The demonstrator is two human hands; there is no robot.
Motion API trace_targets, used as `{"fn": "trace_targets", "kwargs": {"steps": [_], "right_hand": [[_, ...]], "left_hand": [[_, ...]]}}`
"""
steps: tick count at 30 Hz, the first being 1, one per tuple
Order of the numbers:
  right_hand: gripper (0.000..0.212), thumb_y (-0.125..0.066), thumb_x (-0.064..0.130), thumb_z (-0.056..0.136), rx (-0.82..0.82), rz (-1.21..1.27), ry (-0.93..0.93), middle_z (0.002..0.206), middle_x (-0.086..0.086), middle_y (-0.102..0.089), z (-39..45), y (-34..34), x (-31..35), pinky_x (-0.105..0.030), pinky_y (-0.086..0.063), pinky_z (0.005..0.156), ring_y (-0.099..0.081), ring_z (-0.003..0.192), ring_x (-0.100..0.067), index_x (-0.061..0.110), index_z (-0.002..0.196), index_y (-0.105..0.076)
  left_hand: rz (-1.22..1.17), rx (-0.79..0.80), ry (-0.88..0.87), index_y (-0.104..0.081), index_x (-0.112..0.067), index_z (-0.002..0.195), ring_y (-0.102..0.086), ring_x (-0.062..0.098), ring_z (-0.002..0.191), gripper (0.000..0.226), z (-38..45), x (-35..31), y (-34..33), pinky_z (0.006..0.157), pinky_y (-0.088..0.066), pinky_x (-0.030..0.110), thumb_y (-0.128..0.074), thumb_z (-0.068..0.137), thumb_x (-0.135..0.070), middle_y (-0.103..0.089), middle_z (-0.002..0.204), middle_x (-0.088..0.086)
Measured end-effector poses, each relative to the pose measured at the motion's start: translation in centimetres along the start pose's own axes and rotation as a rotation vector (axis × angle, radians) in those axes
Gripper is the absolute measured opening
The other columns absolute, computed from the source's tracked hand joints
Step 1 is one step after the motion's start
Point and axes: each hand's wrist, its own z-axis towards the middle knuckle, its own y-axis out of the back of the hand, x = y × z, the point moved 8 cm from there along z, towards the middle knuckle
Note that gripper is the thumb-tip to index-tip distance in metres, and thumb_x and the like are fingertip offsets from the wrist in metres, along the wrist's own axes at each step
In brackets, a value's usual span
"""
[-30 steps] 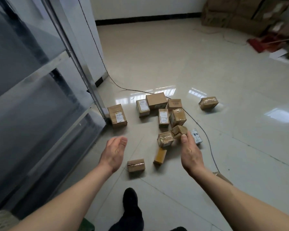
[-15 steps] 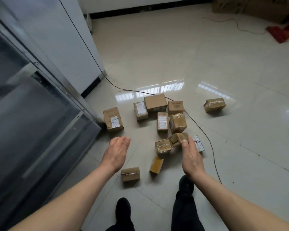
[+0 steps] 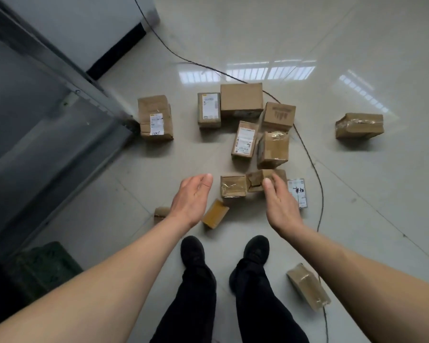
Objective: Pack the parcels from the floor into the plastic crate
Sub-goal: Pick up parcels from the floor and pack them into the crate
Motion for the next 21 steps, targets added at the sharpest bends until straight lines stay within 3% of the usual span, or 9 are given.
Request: {"fn": "trace_targets", "kwargs": {"steps": [9,14,18,20,21], "right_hand": [[0.061,-0.032,0.053,0.103,0.105,-0.024,-0.115,0.154,-0.006,-0.043,15.0,-12.3,-11.6,-0.035,-0.027,0.113,-0.037,0.142,-0.026,0.020,0.154,-0.035],[0.065,-0.031,0.056,0.102,0.113,-0.050,-0.148,0.154,-0.008,-0.043,21.1,-17.6,-17.5,-0.039,-0.027,0.115,-0.038,0.141,-0.028,0.017,0.153,-0.037],[0.065,-0.036,0.056,0.101,0.144,0.019,-0.167,0.155,-0.005,-0.042,23.5,-20.5,-19.7,-0.034,-0.026,0.114,-0.037,0.143,-0.025,0.016,0.152,-0.038],[0.066,-0.039,0.059,0.099,0.125,0.060,-0.149,0.154,-0.003,-0.044,23.9,-21.0,-20.1,-0.033,-0.026,0.115,-0.037,0.143,-0.024,0.017,0.151,-0.040],[0.067,-0.039,0.062,0.096,0.101,0.070,-0.143,0.151,-0.003,-0.048,23.9,-20.8,-19.9,-0.034,-0.027,0.114,-0.040,0.141,-0.024,0.019,0.148,-0.046]], "left_hand": [[-0.023,0.078,0.165,-0.043,-0.018,0.145,-0.037,0.022,0.139,0.059,15.3,12.6,-12.4,0.110,-0.026,0.031,-0.025,0.102,-0.053,-0.041,0.151,0.006],[-0.113,0.135,0.180,-0.047,-0.016,0.143,-0.039,0.023,0.138,0.059,21.7,16.4,-19.9,0.109,-0.028,0.030,-0.026,0.102,-0.053,-0.045,0.149,0.006],[-0.204,0.199,0.202,-0.046,-0.017,0.145,-0.038,0.020,0.139,0.064,24.1,18.5,-24.6,0.115,-0.026,0.031,-0.028,0.099,-0.059,-0.045,0.150,0.002],[-0.291,0.173,0.237,-0.054,-0.018,0.136,-0.043,0.021,0.135,0.060,24.3,19.2,-25.1,0.116,-0.028,0.036,-0.031,0.099,-0.059,-0.051,0.145,0.002],[-0.335,0.154,0.269,-0.063,-0.022,0.123,-0.051,0.024,0.127,0.055,24.4,19.7,-25.0,0.113,-0.034,0.040,-0.032,0.098,-0.060,-0.059,0.135,0.004]]}}
